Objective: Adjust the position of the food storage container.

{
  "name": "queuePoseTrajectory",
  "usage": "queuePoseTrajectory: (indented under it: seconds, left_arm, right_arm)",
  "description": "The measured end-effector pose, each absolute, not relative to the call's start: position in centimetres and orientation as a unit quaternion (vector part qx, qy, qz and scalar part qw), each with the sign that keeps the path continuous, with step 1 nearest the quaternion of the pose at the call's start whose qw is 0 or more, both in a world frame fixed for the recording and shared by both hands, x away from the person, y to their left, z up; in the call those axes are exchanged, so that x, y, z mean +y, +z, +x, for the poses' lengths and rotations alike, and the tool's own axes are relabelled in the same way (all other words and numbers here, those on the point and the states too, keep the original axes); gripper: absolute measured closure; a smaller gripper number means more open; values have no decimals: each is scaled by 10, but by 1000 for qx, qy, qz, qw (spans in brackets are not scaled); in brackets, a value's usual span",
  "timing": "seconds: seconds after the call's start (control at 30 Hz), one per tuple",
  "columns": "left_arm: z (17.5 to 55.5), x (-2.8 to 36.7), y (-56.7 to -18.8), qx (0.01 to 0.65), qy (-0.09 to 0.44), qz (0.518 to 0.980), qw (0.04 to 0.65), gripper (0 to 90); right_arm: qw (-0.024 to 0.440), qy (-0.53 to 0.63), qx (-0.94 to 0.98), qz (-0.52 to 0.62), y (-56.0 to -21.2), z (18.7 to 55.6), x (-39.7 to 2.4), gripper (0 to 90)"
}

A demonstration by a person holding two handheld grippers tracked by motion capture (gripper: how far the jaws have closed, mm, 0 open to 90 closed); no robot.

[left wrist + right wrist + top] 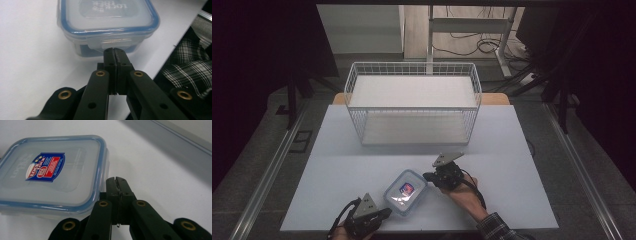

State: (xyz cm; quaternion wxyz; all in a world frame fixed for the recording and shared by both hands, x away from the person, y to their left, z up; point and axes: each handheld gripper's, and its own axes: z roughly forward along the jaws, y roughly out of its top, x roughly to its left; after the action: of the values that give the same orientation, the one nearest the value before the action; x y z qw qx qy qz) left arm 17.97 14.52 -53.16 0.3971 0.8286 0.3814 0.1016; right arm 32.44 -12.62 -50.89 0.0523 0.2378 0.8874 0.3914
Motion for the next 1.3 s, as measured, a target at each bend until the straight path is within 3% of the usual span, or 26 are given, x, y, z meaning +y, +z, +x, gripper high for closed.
queuePoseTrajectory:
  seconds: [0.5, 0.97, 1.1, 1.17, 1.23, 1.3]
  left_arm:
    - [214, 155, -534, 394, 91, 824, 396, 881]
    - [258, 138, -534, 371, 108, 838, 386, 871]
    - [259, 147, -531, 378, 103, 830, 397, 779]
    - [257, 150, -527, 380, 116, 829, 395, 680]
    - [258, 155, -525, 388, 116, 822, 401, 576]
    - [258, 157, -525, 389, 120, 821, 400, 528]
  right_arm:
    - [41, 385, 885, 260, -506, 311, -145, 895]
    - [76, 330, 895, 290, -511, 289, -160, 874]
    - [81, 335, 890, 297, -507, 290, -164, 825]
    - [93, 339, 888, 296, -504, 291, -168, 780]
    - [93, 352, 882, 299, -500, 294, -175, 651]
    - [94, 351, 881, 302, -500, 295, -177, 613]
